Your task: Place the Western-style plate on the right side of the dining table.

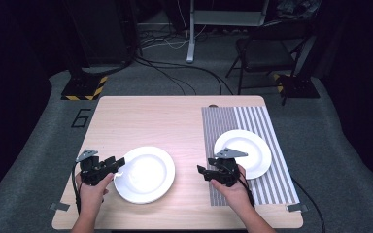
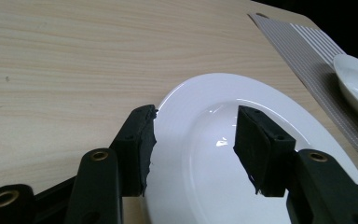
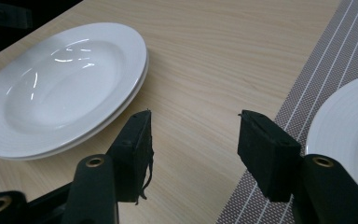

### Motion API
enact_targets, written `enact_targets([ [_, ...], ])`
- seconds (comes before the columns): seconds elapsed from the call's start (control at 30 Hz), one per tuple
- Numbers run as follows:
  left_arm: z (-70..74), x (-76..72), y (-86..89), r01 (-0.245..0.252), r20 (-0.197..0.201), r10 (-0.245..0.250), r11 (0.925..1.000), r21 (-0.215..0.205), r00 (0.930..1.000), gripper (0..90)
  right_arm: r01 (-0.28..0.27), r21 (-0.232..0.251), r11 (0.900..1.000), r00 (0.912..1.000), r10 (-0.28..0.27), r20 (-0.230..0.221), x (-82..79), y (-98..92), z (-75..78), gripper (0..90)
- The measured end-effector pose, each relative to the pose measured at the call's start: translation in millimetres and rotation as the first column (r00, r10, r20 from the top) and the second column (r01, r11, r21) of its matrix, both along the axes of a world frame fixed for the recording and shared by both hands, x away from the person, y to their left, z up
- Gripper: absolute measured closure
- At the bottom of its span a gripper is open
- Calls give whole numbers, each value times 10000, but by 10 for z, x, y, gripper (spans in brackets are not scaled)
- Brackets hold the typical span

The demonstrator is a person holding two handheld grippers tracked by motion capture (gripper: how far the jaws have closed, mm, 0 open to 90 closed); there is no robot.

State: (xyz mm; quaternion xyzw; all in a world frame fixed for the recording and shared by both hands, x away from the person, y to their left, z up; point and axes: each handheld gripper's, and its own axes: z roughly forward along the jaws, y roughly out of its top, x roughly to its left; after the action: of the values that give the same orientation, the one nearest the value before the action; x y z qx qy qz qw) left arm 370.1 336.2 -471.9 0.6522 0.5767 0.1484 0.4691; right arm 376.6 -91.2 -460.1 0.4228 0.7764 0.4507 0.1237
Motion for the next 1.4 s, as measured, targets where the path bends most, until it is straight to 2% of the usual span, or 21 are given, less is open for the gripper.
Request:
enact_targets([
  [0.23, -27, -12, 91, -162, -36, 162, 9998, 147, 9999, 473, -36, -61, 10000, 10000, 36, -42, -13, 26, -105, 441],
  [0.37, -63, 2, 138, -294, -69, 297, 9984, 474, 9995, 473, -80, -75, 9999, 9999, 80, -76, -29, 53, -172, 443],
  [0.57, -122, 22, 201, -545, -181, 556, 9968, 580, 9983, 471, -514, -577, 9970, 9986, 519, 63, -60, 161, -291, 445],
  [0.7, -140, 39, 248, -646, -250, 666, 9953, 728, 9975, 465, -791, -768, 9939, 9968, 793, 2, -78, 229, -351, 440],
  [0.8, -159, 51, 285, -814, -314, 836, 9945, 662, 9960, 459, -1037, -956, 9900, 9946, 1042, -2, -89, 271, -394, 437],
  [0.93, -179, 65, 311, -968, -374, 998, 9925, 750, 9943, 456, -1243, -940, 9878, 9921, 1253, 41, -97, 298, -423, 434],
  [1.17, -210, 117, 344, -1181, -237, 1207, 9889, 900, 9924, 426, -1216, -1057, 9869, 9926, 1215, -73, -96, 287, -476, 424],
  [1.3, -236, 151, 358, -1255, -425, 1300, 9876, 942, 9906, 420, -1062, -1073, 9885, 9943, 1061, -65, -92, 250, -495, 421],
  [1.4, -247, 172, 376, -1381, -389, 1422, 9860, 932, 9891, 420, -919, -1073, 9900, 9958, 916, -77, -91, 229, -512, 421],
])
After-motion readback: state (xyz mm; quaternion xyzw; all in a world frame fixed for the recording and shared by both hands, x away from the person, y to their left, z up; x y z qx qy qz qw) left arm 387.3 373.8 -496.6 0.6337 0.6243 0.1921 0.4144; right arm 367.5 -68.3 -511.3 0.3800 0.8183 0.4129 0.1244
